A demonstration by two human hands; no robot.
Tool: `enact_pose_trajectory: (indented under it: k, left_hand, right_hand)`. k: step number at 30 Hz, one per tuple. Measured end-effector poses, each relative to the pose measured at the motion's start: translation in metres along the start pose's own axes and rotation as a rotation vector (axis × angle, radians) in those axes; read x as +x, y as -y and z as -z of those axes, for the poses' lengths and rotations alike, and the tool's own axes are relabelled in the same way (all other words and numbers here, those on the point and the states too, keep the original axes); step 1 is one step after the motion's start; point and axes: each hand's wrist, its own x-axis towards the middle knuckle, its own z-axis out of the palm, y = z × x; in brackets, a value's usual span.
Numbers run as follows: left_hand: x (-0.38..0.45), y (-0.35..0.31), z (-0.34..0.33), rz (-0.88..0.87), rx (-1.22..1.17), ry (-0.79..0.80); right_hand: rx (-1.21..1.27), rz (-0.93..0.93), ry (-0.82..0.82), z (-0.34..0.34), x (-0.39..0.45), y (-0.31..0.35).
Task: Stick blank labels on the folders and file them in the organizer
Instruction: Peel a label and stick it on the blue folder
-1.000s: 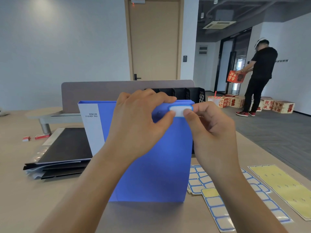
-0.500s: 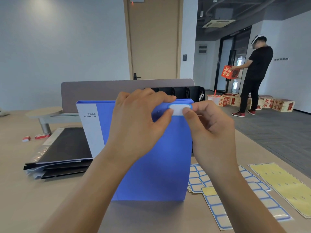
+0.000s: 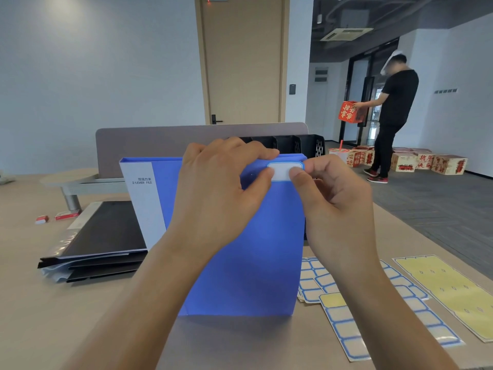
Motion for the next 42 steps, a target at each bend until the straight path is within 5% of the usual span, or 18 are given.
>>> enact_pose_trajectory:
  k: [28, 42]
  left_hand:
    - [-0.002, 0.001, 0.001, 0.002, 0.026, 0.009]
    - [0.003, -0.002, 0.004, 0.036, 0.041, 0.022]
  right_hand:
    - [-0.067, 0.037, -0.203, -0.014, -0.006, 0.004]
    - [-0.052, -0.044, -0.115, -0.003, 0.005, 0.003]
